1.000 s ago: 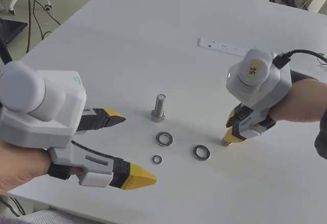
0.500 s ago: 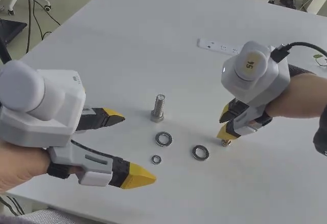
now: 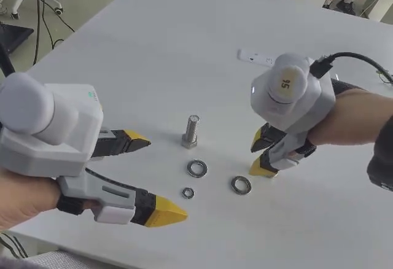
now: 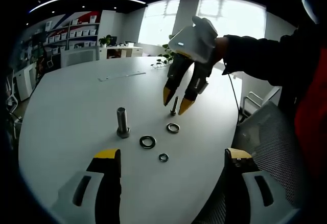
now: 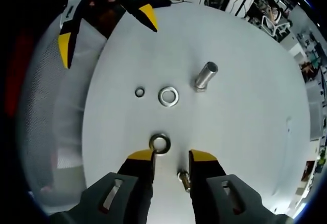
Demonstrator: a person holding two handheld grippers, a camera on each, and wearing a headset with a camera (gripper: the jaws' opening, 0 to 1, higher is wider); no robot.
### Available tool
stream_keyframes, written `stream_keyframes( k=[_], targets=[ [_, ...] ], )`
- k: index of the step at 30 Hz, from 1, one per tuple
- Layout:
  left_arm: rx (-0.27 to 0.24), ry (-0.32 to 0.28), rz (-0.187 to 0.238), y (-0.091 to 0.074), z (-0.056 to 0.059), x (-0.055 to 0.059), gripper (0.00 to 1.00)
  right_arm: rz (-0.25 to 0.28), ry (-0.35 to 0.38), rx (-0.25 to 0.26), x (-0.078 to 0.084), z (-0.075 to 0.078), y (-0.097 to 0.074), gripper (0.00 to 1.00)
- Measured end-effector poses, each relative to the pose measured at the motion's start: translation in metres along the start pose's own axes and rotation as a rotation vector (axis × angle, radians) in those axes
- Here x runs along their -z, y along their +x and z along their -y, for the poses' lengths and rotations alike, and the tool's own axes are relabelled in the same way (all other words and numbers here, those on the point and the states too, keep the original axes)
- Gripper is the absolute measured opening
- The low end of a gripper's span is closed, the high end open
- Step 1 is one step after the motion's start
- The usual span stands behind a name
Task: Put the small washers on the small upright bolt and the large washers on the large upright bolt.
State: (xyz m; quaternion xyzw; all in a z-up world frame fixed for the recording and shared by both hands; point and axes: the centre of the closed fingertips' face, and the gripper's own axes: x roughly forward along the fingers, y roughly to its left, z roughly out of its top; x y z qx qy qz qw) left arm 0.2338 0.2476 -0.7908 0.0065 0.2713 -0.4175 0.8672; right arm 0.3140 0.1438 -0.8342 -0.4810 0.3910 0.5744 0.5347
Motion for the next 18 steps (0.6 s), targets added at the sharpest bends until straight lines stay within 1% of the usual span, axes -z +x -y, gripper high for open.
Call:
stream_keyframes(
  k=[6, 18],
  targets=[
    [-0.004, -0.001, 0.004, -0.001, 0.0, -0.001, 0.83, -0.028, -0.021, -0.022, 0.002, -0.007, 0.008, 0.28],
    [-0.003, -0.001, 0.005, -0.001, 0.001, 0.0, 0.83, -0.048, -0.03, -0.074, 0.003, -0.018, 0.029, 0.28]
  ],
)
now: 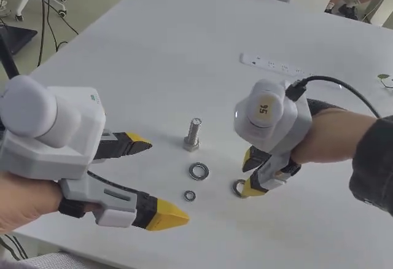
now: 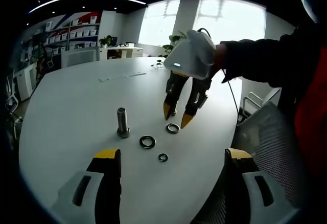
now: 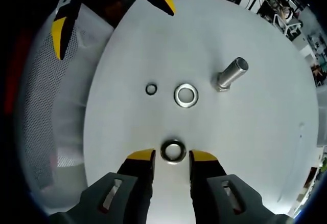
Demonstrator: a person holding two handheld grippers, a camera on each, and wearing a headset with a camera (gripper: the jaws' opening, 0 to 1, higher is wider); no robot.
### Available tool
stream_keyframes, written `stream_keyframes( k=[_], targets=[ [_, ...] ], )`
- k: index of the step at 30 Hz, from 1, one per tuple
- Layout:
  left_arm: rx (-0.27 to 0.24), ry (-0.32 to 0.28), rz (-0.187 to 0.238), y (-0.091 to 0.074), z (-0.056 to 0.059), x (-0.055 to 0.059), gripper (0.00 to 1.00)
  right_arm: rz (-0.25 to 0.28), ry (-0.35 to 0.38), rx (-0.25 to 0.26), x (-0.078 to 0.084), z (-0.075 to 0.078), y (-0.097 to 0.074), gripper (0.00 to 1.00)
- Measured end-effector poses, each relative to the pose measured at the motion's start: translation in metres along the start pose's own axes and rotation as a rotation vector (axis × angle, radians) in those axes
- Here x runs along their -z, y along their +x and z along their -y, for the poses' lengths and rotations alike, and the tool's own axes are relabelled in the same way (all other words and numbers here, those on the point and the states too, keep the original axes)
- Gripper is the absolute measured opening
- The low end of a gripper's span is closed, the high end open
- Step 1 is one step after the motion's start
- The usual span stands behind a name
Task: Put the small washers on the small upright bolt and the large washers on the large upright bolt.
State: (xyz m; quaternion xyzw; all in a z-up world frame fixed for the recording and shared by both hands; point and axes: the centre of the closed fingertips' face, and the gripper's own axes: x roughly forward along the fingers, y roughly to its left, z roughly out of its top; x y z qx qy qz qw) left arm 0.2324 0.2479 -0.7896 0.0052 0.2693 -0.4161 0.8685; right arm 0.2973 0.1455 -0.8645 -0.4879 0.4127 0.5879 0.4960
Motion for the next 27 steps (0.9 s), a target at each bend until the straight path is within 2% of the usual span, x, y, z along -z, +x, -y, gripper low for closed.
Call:
stream_keyframes(
  k=[7, 27],
  targets=[
    [-0.003, -0.001, 0.001, -0.002, -0.001, 0.001, 0.83, -0.022, 0.0, 0.003, 0.006, 0.001, 0.008, 0.28],
    [-0.009, -0.007, 0.003, -0.003, -0.003, 0.002, 0.83, -0.028, -0.004, 0.0, 0.006, -0.001, 0.016, 0.27]
  ],
)
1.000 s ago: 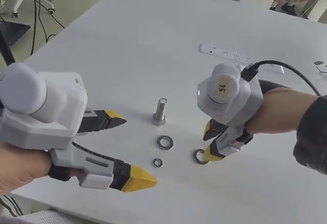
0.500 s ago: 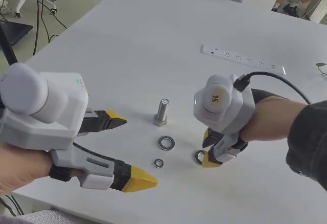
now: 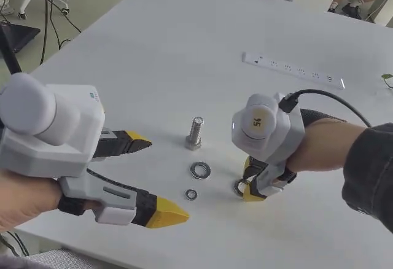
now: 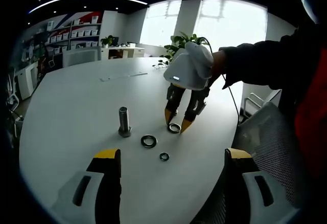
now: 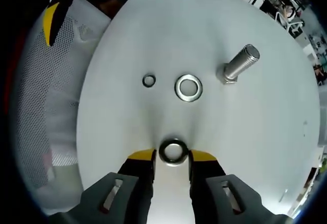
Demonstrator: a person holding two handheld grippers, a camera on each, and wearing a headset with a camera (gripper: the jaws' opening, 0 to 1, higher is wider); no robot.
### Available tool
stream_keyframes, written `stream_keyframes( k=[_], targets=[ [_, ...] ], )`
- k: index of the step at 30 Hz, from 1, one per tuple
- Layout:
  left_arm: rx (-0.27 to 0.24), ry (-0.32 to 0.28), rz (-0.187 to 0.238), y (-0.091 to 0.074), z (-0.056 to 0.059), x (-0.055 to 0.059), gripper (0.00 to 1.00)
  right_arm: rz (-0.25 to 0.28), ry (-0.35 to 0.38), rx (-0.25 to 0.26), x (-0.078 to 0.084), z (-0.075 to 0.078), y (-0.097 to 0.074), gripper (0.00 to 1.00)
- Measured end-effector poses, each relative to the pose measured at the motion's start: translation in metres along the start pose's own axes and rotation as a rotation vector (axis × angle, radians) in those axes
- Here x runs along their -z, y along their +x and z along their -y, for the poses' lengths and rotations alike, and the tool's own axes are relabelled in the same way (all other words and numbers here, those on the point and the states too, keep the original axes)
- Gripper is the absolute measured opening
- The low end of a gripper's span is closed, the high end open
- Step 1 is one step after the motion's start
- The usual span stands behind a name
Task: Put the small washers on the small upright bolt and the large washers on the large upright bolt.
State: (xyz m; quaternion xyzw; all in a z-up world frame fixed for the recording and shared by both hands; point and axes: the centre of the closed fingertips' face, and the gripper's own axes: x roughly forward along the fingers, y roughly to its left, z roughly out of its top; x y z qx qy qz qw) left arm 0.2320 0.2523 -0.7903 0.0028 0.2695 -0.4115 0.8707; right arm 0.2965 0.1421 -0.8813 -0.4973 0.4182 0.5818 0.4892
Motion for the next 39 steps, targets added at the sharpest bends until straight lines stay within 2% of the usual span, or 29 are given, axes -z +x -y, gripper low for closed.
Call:
stream_keyframes(
  k=[23, 39],
  targets=[
    [0.002, -0.001, 0.0, 0.001, 0.0, 0.001, 0.83, -0.002, 0.01, 0.011, 0.0, 0.003, 0.0, 0.24],
    [0.008, 0.003, 0.002, 0.001, 0.003, -0.001, 0.82, 0.008, 0.013, 0.03, -0.006, 0.006, -0.012, 0.24]
  ],
)
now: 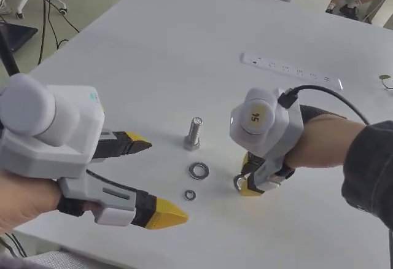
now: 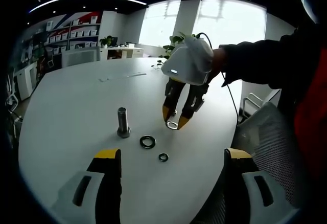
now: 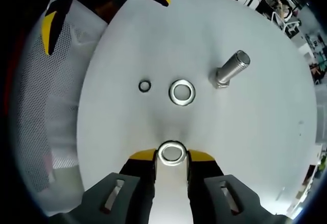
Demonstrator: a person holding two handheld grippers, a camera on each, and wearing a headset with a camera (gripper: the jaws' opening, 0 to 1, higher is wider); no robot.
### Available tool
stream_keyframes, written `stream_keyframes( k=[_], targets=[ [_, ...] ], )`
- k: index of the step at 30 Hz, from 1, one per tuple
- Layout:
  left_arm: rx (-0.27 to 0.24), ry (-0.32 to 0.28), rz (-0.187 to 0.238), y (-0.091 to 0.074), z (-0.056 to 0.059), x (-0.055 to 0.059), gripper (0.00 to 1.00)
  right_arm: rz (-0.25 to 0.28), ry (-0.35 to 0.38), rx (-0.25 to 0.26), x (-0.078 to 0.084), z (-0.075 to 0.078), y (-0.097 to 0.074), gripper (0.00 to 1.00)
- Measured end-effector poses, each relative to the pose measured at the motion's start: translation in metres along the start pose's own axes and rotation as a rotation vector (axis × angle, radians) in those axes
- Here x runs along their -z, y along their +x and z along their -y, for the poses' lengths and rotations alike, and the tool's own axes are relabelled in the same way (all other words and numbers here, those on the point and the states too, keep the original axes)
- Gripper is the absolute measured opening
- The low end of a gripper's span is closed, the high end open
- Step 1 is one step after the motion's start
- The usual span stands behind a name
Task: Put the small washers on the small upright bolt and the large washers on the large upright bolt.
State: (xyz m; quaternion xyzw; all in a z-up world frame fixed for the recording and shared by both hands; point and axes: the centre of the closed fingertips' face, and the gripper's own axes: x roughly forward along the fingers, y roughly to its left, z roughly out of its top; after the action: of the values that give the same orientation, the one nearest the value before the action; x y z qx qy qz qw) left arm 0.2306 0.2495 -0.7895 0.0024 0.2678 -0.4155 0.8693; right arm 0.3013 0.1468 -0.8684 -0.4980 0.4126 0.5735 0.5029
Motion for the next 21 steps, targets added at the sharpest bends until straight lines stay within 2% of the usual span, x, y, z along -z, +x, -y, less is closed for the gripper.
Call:
stream_keyframes(
  k=[10, 21],
  targets=[
    [0.004, 0.005, 0.006, -0.001, 0.001, -0.002, 0.82, 0.007, -0.01, 0.019, -0.008, 0.001, -0.017, 0.24],
    [0.002, 0.011, 0.02, -0.003, 0.001, -0.005, 0.82, 0.017, -0.027, 0.047, -0.02, 0.007, -0.044, 0.24]
  ],
)
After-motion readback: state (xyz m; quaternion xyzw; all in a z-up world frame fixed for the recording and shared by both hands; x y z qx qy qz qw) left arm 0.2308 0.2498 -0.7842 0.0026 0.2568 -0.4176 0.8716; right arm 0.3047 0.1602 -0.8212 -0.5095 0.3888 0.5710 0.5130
